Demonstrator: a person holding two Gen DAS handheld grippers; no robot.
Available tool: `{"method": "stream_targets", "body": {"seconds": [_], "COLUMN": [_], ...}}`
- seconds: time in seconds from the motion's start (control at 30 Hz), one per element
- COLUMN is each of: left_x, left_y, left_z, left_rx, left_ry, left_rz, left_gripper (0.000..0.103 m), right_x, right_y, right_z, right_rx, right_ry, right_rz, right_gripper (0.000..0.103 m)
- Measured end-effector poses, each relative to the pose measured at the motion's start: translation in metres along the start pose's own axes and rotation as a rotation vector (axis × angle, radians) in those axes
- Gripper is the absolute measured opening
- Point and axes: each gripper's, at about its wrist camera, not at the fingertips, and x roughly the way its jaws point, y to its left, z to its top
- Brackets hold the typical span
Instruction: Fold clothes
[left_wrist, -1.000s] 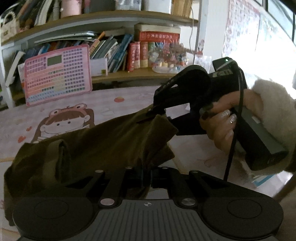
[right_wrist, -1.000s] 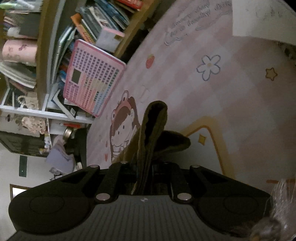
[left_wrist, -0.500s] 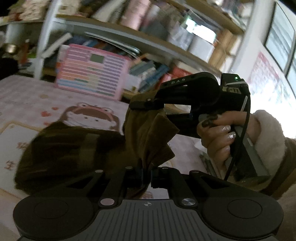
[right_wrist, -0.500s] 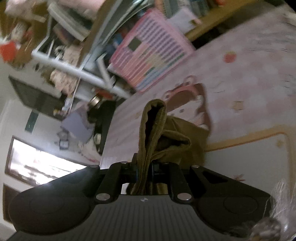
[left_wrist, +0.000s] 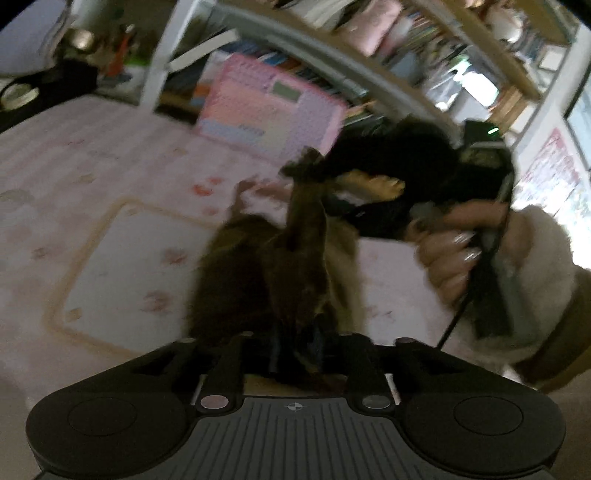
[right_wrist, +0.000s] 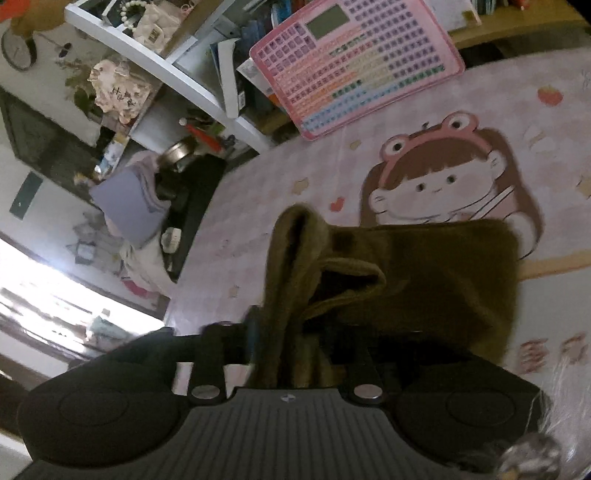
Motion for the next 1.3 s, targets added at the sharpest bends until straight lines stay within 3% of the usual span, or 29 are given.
{"method": "stream_targets", "body": {"seconds": [0.13,0.3,0.53,0.63,0.7,0.77,0.8,0.93,1.0,1.13,1.3], "left_x": [-0.007,0.01,0.061,0.09,0.107,0.116,0.111,0.081,0.099,0.129,0.114], "left_y": [0.034,0.047,0.05,0.052,0.053,0.048,0.043,0.027,0.04,0.061,0.057], "left_z": [0.01,0.033,0.066,0.077,0.08,0.08,0.081,0.088,0.087,0.079,0.088], "left_rx": [-0.022,0.003,-0.016,-0.038,-0.056,-0.043,-0.013,0.101,0.055,0.009,0.03], "left_ry": [0.006,0.009,0.046,0.089,0.135,0.163,0.14,0.007,0.064,0.144,0.098], "left_rz": [0.01,-0.057,-0.13,-0.119,-0.121,-0.122,-0.136,-0.197,-0.14,-0.119,-0.108], "left_gripper": [0.038,0.064,0.066,0.06,0.019,0.012,0.009,0.008,0.009,0.015,0.022], "right_x": [0.007,0.016,0.006,0.002,0.0,-0.003,-0.004,-0.002,-0.001,0.014,0.01], "right_y": [0.012,0.025,0.005,-0.003,-0.009,-0.014,-0.016,-0.016,-0.015,-0.017,-0.016], "right_z": [-0.013,-0.03,-0.064,-0.079,-0.089,-0.098,-0.102,-0.101,-0.1,-0.099,-0.092], "right_rx": [0.012,0.024,-0.031,-0.054,-0.07,-0.086,-0.091,-0.078,-0.075,-0.09,-0.078], "right_ry": [-0.038,-0.085,-0.117,-0.131,-0.14,-0.149,-0.154,-0.174,-0.18,-0.158,-0.193], "right_rz": [-0.043,-0.101,-0.286,-0.365,-0.418,-0.47,-0.49,-0.497,-0.493,-0.516,-0.494], "right_gripper": [0.043,0.046,0.053,0.055,0.055,0.055,0.055,0.055,0.056,0.061,0.062]}}
